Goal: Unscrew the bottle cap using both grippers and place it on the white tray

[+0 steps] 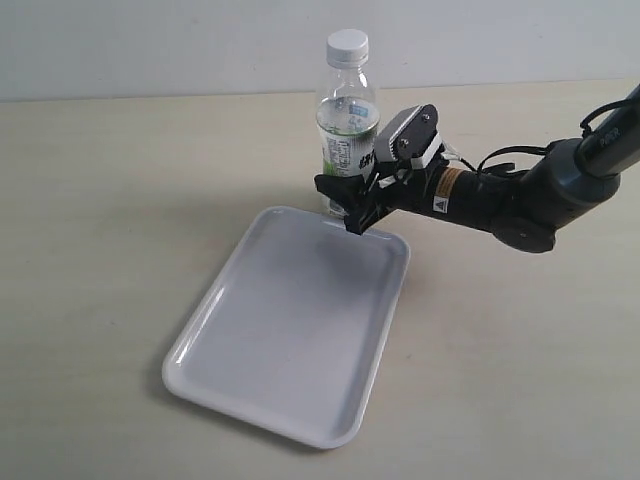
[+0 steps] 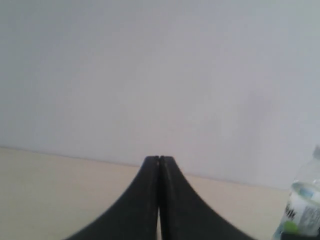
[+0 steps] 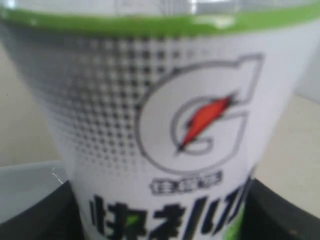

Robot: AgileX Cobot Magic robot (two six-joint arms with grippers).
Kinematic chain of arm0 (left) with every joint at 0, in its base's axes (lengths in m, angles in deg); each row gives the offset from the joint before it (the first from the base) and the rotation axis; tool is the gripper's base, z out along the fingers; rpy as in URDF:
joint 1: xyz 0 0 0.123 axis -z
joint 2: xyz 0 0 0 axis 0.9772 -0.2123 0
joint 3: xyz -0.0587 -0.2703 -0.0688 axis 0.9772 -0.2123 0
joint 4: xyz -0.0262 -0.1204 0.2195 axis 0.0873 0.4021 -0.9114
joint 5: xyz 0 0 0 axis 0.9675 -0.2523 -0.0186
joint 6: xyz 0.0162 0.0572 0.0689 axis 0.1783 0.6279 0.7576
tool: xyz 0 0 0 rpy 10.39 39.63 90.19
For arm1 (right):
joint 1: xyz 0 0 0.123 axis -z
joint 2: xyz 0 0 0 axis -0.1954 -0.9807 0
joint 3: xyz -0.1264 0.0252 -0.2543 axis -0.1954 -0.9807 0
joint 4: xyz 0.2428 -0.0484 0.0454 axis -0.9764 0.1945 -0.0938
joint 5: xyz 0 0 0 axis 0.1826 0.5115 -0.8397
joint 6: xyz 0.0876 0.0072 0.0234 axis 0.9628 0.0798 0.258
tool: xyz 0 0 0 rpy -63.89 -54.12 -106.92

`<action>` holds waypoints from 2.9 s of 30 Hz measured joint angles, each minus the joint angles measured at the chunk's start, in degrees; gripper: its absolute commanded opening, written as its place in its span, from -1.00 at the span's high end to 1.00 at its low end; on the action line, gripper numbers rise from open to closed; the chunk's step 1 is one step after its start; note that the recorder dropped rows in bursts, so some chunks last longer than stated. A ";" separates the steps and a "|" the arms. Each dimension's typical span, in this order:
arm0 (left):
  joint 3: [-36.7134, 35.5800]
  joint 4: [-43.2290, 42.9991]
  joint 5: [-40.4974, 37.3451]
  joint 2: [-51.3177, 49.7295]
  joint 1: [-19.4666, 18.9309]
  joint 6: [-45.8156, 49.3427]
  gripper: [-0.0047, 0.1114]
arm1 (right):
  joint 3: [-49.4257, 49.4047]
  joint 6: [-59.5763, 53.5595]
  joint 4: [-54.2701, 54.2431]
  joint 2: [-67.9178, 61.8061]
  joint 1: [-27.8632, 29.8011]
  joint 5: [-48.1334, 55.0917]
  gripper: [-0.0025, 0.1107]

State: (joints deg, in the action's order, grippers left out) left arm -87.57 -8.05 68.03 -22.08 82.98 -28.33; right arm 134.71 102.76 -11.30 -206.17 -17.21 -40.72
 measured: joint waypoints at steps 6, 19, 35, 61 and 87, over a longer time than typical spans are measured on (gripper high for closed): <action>0.00 0.00 7.66 0.00 0.00 -7.00 0.92 | 0.00 1.09 0.10 1.13 0.00 4.32 0.96; 12.54 -14.21 21.48 -18.51 0.00 -22.45 0.92 | 0.00 2.09 0.10 1.13 0.00 4.44 0.96; 68.85 -93.70 27.64 -74.30 0.00 -67.04 0.92 | 0.00 1.75 0.10 1.13 0.00 4.44 0.96; 105.92 13.14 -60.16 -103.33 20.20 67.10 0.92 | 0.12 -4.90 1.31 1.13 0.00 4.07 0.96; 108.05 18.31 -62.53 -107.63 30.38 71.67 -0.24 | 0.12 -9.87 1.79 1.13 0.00 3.63 0.96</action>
State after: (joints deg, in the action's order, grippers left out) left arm 20.48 10.25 5.51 -129.70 113.36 43.34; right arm 134.83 92.88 -9.52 -205.04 -17.21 -37.10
